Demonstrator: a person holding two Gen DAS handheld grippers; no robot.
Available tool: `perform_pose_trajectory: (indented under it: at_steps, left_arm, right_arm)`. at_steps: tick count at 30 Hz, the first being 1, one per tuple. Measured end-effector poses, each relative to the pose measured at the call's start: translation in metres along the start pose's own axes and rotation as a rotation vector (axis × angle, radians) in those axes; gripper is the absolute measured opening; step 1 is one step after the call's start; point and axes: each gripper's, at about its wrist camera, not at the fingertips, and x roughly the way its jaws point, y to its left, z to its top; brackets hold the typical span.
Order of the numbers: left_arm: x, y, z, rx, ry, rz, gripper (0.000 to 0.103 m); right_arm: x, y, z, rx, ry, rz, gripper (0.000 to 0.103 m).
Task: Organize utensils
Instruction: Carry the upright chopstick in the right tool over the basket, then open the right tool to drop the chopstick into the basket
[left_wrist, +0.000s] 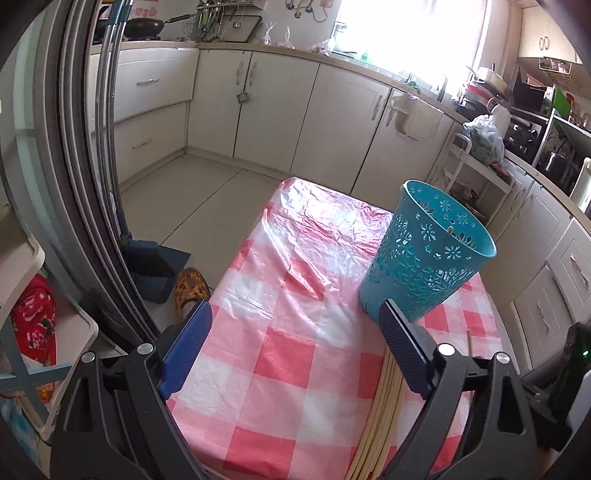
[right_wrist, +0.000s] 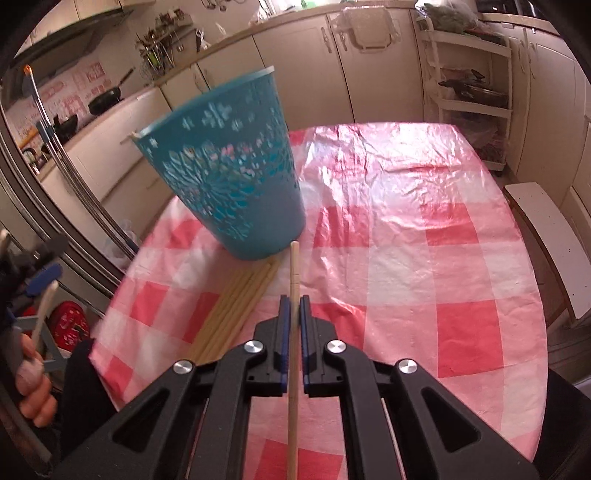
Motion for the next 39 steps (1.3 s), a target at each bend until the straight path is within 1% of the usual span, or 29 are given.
perform_pose_trajectory:
  at_steps: [5, 8, 13, 15, 17, 18, 20, 22, 24, 28, 32, 35, 39]
  left_arm:
    - [-0.004, 0.001, -0.002, 0.002, 0.012, -0.003, 0.088]
    - [-0.007, 0.001, -0.001, -0.007, 0.017, -0.012, 0.088]
    - [-0.021, -0.006, 0.003, 0.005, -0.013, -0.028, 0.088]
    - [-0.025, -0.008, 0.004, 0.012, -0.025, -0.03, 0.089]
    - [-0.028, -0.01, 0.004, 0.022, -0.032, -0.03, 0.09]
    - [-0.028, -0.01, 0.004, 0.025, -0.032, -0.029, 0.09]
    - [-0.027, -0.008, 0.002, 0.021, -0.023, -0.029, 0.091]
    - [-0.023, -0.004, -0.001, 0.01, -0.007, -0.031, 0.091]
    - [-0.019, 0.001, -0.003, 0.002, 0.006, -0.027, 0.091]
    - [-0.012, 0.012, -0.004, -0.031, 0.025, -0.016, 0.091]
    - [-0.011, 0.017, -0.004, -0.059, 0.029, -0.019, 0.091]
    - [-0.013, 0.016, -0.003, -0.054, 0.021, -0.016, 0.091]
    - [-0.016, 0.015, -0.004, -0.051, 0.017, -0.021, 0.091]
  right_arm:
    - [-0.043, 0.02, 0.039, 0.037, -0.16, 0.117, 0.006]
    - [-0.06, 0.034, 0.072, 0.044, -0.27, 0.153, 0.006]
    - [-0.063, 0.053, 0.134, 0.058, -0.455, 0.137, 0.006]
    - [-0.058, 0.056, 0.153, 0.075, -0.53, 0.106, 0.006]
    - [-0.048, 0.058, 0.165, 0.09, -0.593, 0.049, 0.006]
    - [-0.04, 0.058, 0.169, 0.095, -0.611, 0.02, 0.006]
    - [-0.025, 0.056, 0.171, 0.107, -0.616, -0.029, 0.006]
    - [-0.009, 0.053, 0.168, 0.099, -0.602, -0.069, 0.007]
    - [0.002, 0.053, 0.163, 0.084, -0.565, -0.08, 0.007]
    - [0.007, 0.055, 0.146, 0.037, -0.515, -0.083, 0.007]
    - [-0.003, 0.053, 0.13, 0.007, -0.498, -0.086, 0.007]
    - [-0.017, 0.045, 0.117, 0.016, -0.494, -0.081, 0.015]
    - [-0.038, 0.031, 0.09, 0.064, -0.477, -0.076, 0.019]
